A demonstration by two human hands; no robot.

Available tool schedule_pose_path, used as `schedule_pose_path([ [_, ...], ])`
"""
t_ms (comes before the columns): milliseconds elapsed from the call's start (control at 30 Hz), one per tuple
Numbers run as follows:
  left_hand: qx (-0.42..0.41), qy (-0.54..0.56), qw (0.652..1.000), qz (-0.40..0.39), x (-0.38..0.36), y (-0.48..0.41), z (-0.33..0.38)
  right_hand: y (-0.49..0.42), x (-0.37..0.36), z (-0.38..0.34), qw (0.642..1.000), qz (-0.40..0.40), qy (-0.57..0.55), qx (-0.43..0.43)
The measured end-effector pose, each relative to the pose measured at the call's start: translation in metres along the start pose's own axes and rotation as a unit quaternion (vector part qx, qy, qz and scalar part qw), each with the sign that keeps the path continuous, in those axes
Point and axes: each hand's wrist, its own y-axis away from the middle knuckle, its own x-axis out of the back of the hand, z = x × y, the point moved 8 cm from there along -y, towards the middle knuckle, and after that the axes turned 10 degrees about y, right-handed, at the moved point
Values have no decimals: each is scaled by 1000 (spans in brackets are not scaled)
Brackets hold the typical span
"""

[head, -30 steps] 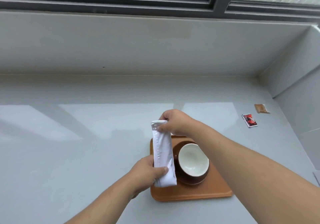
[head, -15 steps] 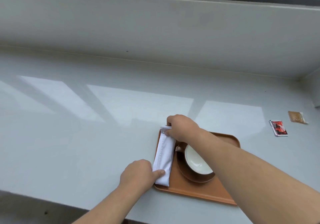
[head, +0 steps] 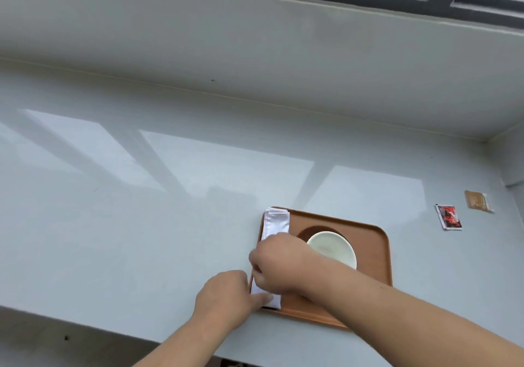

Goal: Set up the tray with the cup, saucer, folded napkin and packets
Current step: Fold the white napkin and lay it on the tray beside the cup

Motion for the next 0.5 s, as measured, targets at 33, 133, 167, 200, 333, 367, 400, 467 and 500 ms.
schedule_pose_path([
  [33, -5, -11, 1000, -6, -2, -1, -1, 0, -13, -8, 999, -52, 10, 4],
  [133, -18, -38, 999, -25, -6, -6, -1, -8, -41, -13, 983, -178, 32, -9],
  [167, -22, -39, 998, -33, -7, -8, -1, -13, -45, -12, 979, -200, 39, -13],
  [200, -25, -41, 998, -44, -8, -12, 0, -19, -46, -10, 977, -210, 43, -17],
  [333, -28, -58, 995, -80, -11, -24, 0, -46, -20, 26, 982, -168, 74, -48],
  [367, -26, -59, 995, -82, -11, -25, 0, -51, -11, 42, 981, -163, 78, -71],
  [400, -28, -61, 994, -86, -11, -27, 0, -53, -4, 57, 978, -169, 69, -103],
  [467, -30, -64, 993, -95, -11, -29, -1, -55, 6, 76, 972, -178, 36, -146],
  [500, -32, -65, 992, -98, -11, -30, 0, -56, 9, 82, 972, -174, 26, -154],
])
